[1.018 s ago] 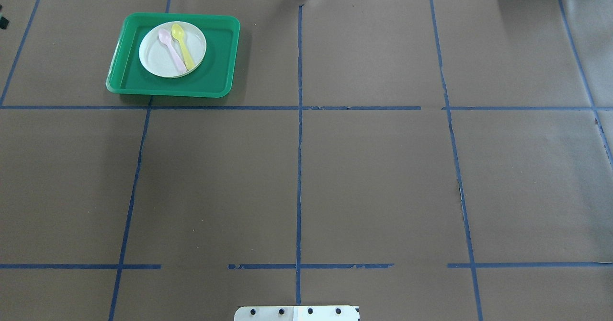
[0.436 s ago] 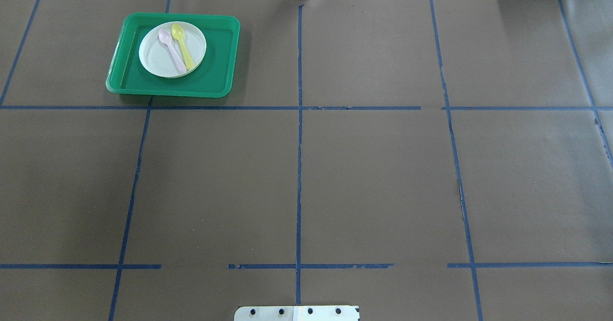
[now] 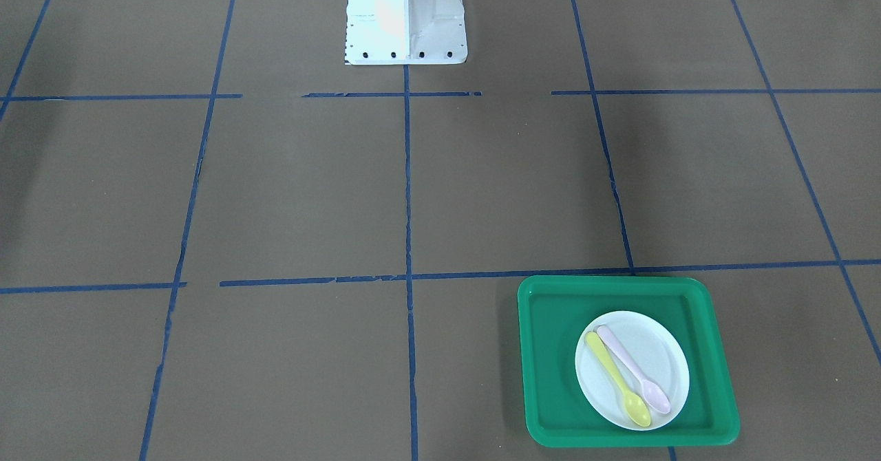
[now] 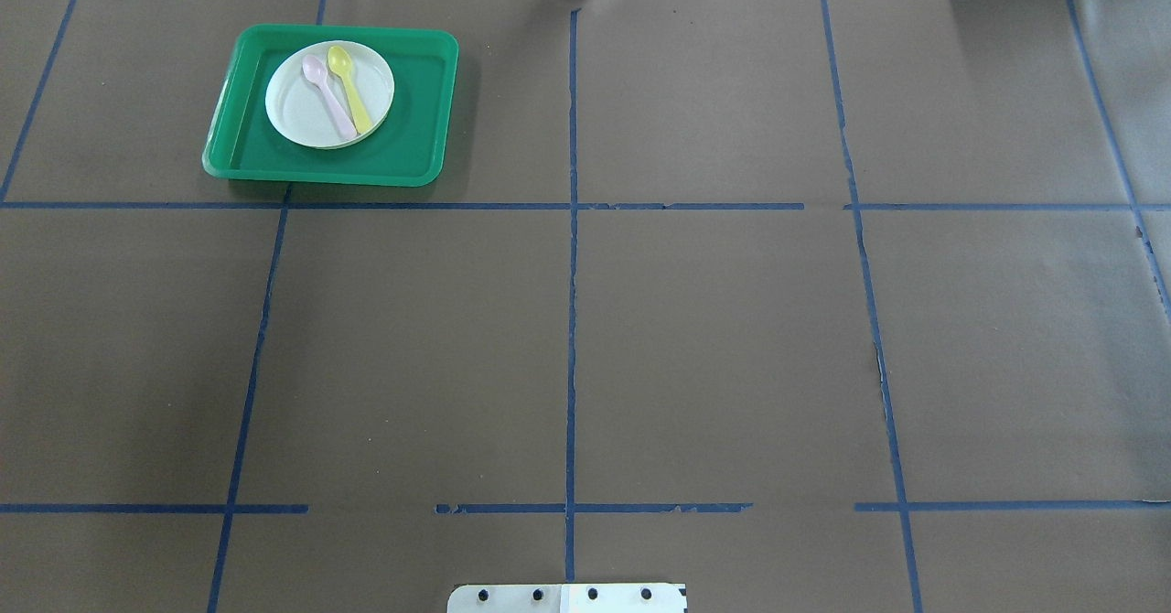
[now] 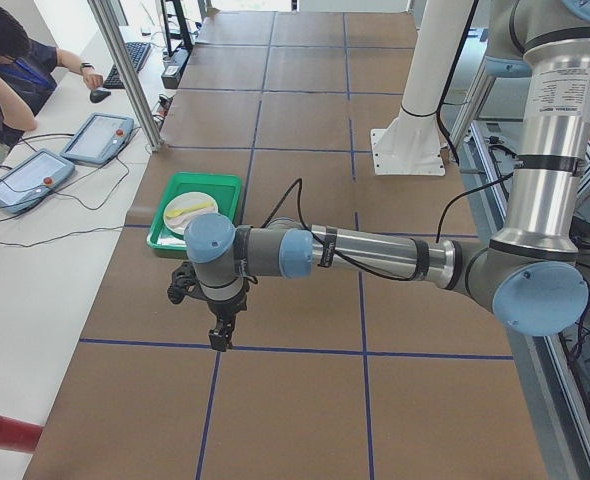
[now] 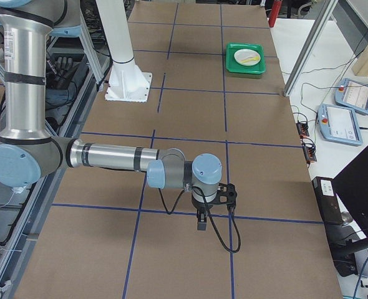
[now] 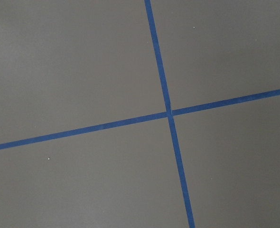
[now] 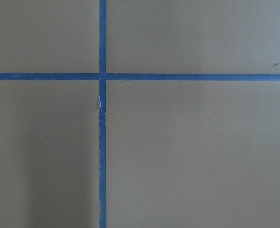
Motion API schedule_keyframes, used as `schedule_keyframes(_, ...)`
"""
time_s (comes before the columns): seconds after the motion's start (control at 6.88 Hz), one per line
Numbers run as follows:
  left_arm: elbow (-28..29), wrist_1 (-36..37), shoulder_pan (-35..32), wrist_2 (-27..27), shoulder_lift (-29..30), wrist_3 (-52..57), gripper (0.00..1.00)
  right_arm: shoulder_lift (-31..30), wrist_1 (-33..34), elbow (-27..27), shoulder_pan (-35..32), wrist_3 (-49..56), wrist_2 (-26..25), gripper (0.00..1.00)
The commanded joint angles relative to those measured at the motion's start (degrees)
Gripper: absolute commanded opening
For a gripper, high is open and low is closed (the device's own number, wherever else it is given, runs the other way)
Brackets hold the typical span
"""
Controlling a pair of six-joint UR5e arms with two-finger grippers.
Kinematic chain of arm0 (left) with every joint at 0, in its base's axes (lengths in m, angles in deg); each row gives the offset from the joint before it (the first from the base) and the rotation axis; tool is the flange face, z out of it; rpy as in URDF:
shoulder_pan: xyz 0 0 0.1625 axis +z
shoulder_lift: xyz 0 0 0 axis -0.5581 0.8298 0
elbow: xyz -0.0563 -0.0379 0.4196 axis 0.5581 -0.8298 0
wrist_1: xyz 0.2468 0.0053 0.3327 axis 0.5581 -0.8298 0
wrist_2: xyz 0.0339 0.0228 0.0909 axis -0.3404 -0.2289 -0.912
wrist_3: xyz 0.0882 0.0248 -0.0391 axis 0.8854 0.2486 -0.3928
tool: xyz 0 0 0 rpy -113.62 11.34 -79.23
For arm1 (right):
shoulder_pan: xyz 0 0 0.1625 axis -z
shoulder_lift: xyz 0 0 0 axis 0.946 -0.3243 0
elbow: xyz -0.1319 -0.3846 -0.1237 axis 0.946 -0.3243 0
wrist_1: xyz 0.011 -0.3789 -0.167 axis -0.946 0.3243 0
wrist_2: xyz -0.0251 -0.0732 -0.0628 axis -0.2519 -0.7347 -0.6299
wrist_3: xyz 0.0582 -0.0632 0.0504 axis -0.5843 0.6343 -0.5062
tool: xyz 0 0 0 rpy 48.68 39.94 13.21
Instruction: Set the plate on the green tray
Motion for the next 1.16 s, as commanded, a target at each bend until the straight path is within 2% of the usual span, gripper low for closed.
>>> schedule_keyframes(0.0, -2.7, -1.1, 0.0, 0.1, -2.2, 0.1, 1.00, 0.1, 0.0, 0.0, 0.0, 0.0, 0.0, 1.00)
schedule_keyframes(1.02, -2.7, -1.1, 0.0, 0.4, -4.2, -0.5, 1.00, 0.0, 0.0, 0.0, 0.0, 0.0, -0.1, 1.00)
